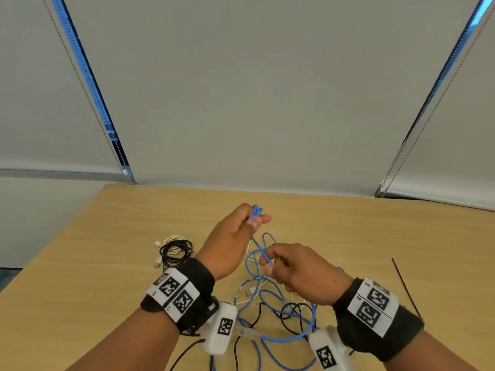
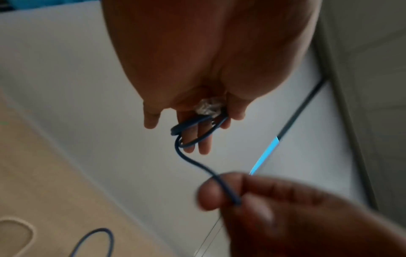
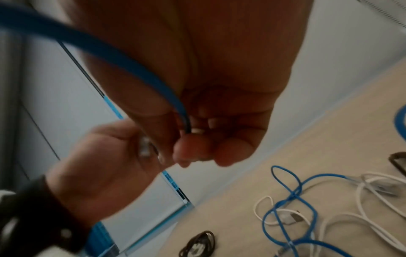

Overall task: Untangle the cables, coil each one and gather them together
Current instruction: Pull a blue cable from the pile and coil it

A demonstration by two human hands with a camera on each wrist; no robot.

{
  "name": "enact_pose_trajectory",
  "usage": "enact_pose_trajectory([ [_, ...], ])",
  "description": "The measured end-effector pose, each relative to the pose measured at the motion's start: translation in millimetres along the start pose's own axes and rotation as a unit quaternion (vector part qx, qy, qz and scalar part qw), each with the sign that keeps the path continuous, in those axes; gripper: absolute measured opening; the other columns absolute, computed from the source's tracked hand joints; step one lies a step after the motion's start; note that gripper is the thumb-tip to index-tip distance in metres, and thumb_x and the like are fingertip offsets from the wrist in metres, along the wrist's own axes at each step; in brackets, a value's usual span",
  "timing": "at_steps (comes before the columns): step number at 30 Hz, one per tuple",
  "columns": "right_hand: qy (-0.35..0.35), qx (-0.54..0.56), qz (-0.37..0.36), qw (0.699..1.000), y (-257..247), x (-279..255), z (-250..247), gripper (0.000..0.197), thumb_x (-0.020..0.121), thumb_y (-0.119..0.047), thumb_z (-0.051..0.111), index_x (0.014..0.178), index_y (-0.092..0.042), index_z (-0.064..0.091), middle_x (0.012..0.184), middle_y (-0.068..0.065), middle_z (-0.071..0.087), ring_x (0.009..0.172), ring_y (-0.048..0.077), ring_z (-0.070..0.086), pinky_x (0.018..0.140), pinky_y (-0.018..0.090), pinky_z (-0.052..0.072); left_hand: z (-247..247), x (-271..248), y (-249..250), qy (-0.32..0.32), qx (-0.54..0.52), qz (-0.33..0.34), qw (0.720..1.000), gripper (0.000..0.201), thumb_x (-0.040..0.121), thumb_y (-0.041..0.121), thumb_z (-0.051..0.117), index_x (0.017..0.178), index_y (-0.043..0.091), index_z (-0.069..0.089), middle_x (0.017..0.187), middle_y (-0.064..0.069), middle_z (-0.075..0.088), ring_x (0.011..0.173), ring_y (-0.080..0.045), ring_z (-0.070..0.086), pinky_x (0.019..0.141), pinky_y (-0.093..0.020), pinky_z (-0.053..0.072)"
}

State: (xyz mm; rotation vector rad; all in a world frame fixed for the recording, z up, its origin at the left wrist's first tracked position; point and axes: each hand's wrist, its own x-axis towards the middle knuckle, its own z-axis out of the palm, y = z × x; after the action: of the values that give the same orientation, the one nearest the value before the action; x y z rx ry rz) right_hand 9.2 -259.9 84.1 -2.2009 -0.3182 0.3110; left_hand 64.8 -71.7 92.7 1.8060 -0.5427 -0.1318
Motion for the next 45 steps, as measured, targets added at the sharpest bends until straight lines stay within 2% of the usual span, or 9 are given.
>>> enact_pose_trajectory([
  [4,-0.015,-0.054,-0.002,0.998,-16.5,-1.2,-22.6,0.012,0.091,-0.029,0.069,0.086,-0.019,0.066,0.063,-0.006,0.059,0.056,0.008,0.054,0.06,0.032,0.05,10.5,-5.5,-11.0,-0.054,0.2,0.017,0.978,0.023,0.109,0.035,0.036,0.087,0.031,0.041,0.078,0.002,0.069,0.08,-0.007,0.065,0.12,-0.046,0.023],
  [9,-0.069,-0.159,0.006,0.985,-21.9,-3.6,-49.8,0.014,0.093,-0.016,0.061,0.102,-0.025,0.068,0.08,-0.003,0.07,0.064,0.007,0.059,0.06,0.02,0.047,6.5,-7.9,-16.3,-0.09,0.296,-0.023,0.951,0.03,0.109,0.036,0.029,0.083,0.033,0.045,0.073,0.009,0.055,0.076,-0.004,0.055,0.125,-0.044,0.005],
  [14,0.096,-0.22,-0.055,0.969,-13.1,2.8,-49.0,0.02,0.099,-0.017,0.055,0.094,-0.037,0.057,0.097,-0.013,0.059,0.081,0.0,0.055,0.073,0.024,0.042,6.2,-17.8,-13.2,-0.156,0.015,-0.081,0.984,0.034,0.11,0.022,0.036,0.085,0.012,0.057,0.085,0.01,0.066,0.075,-0.008,0.062,0.09,-0.029,0.045],
  [18,0.102,0.047,-0.038,0.993,-2.5,3.7,-40.1,0.017,0.101,-0.013,0.053,0.097,-0.026,0.063,0.101,-0.007,0.07,0.071,0.012,0.068,0.065,0.034,0.057,9.3,-25.7,-8.6,-0.157,-0.162,-0.081,0.971,0.028,0.102,0.03,0.045,0.087,0.012,0.06,0.069,0.008,0.052,0.065,-0.014,0.051,0.07,-0.026,0.047],
  [22,0.058,0.257,-0.034,0.964,-1.1,-1.4,-26.2,0.008,0.099,-0.022,0.057,0.101,-0.023,0.065,0.086,-0.003,0.072,0.062,0.02,0.065,0.058,0.033,0.056,11.4,-23.5,-9.3,-0.045,-0.276,-0.101,0.955,0.031,0.106,0.026,0.046,0.08,0.015,0.057,0.064,0.001,0.035,0.055,-0.015,0.036,0.074,-0.026,0.044],
  [30,0.152,0.116,-0.073,0.979,6.5,10.8,4.7,0.014,0.104,-0.022,0.05,0.106,-0.035,0.056,0.087,-0.005,0.066,0.055,-0.001,0.053,0.056,0.016,0.039,21.5,-19.3,-13.7,0.031,-0.267,-0.133,0.954,0.034,0.109,0.026,0.041,0.084,0.014,0.059,0.064,-0.001,0.048,0.06,-0.016,0.053,0.075,-0.046,0.054],
  [34,0.137,0.117,-0.11,0.977,5.3,11.1,-0.3,0.011,0.103,-0.02,0.048,0.104,-0.027,0.056,0.083,-0.006,0.063,0.056,0.0,0.052,0.054,0.01,0.037,20.6,-23.3,-11.5,0.036,-0.259,-0.122,0.957,0.032,0.107,0.029,0.043,0.086,0.013,0.062,0.066,-0.002,0.054,0.063,-0.016,0.058,0.064,-0.036,0.058],
  [39,-0.001,0.29,-0.059,0.955,13.0,6.8,-24.6,0.015,0.095,-0.029,0.063,0.107,-0.02,0.066,0.073,0.0,0.058,0.047,0.01,0.033,0.043,0.024,0.031,12.8,-30.7,-7.9,0.001,-0.338,-0.108,0.935,0.027,0.096,0.035,0.054,0.084,0.012,0.064,0.063,-0.002,0.048,0.054,-0.013,0.052,0.054,-0.033,0.055],
  [45,0.07,0.058,0.002,0.996,35.0,3.4,-36.1,0.012,0.098,-0.026,0.064,0.094,-0.032,0.073,0.084,-0.008,0.069,0.068,0.01,0.056,0.065,0.03,0.05,0.0,-26.3,-11.3,0.061,-0.326,-0.125,0.935,0.026,0.104,0.026,0.047,0.088,0.01,0.06,0.064,-0.001,0.047,0.055,-0.013,0.05,0.052,-0.032,0.054],
])
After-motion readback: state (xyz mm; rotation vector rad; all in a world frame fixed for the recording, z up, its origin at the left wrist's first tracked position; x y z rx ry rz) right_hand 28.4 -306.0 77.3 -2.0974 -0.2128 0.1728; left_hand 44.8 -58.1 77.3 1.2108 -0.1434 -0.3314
